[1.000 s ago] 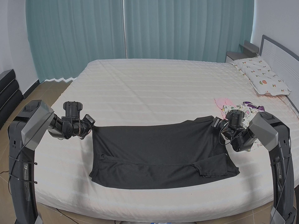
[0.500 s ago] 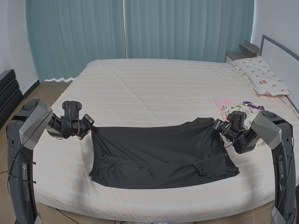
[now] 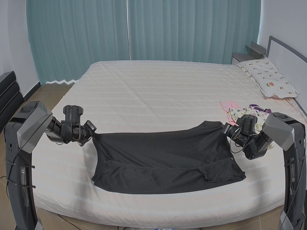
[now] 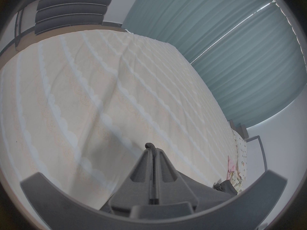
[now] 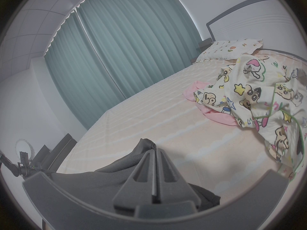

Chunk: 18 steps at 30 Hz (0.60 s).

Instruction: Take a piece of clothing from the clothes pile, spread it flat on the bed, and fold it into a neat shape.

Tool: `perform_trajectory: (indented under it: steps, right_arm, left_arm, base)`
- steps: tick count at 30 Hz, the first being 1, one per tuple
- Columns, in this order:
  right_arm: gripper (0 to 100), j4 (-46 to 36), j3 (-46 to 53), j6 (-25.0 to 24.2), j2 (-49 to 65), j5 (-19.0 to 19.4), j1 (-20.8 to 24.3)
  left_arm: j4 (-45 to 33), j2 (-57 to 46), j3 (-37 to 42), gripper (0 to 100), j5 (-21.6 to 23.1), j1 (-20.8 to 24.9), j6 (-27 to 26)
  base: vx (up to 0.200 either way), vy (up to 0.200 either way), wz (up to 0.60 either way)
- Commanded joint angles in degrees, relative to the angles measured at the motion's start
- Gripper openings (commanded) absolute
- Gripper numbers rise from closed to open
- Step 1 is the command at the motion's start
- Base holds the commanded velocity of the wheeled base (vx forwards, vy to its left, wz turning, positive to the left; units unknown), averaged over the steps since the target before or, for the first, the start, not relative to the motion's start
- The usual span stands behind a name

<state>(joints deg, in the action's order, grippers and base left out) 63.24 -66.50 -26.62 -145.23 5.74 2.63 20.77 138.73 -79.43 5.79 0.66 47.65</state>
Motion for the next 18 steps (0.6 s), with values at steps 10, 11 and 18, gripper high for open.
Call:
perform_trajectory:
  steps: [10,11,18]
  right_arm:
    - [0,7.95,16.23,2.45,4.43,2.96,-0.08]
    - [0,9.09,17.81,2.89,4.34,2.96,0.00]
    - [0,14.45,26.42,7.38,3.37,3.22,0.18]
  left_arm:
    - [0.67,-4.34,11.14,0,0.27,0.48,-6.43]
    - [0.67,-4.34,12.02,0,0.27,0.57,-6.61]
    - [0.76,-4.52,16.15,0,0.36,0.92,-6.78]
  base:
    - [0.000,0.000,0.00]
    - [0.000,0.000,0.00]
    - [0.000,0.000,0.00]
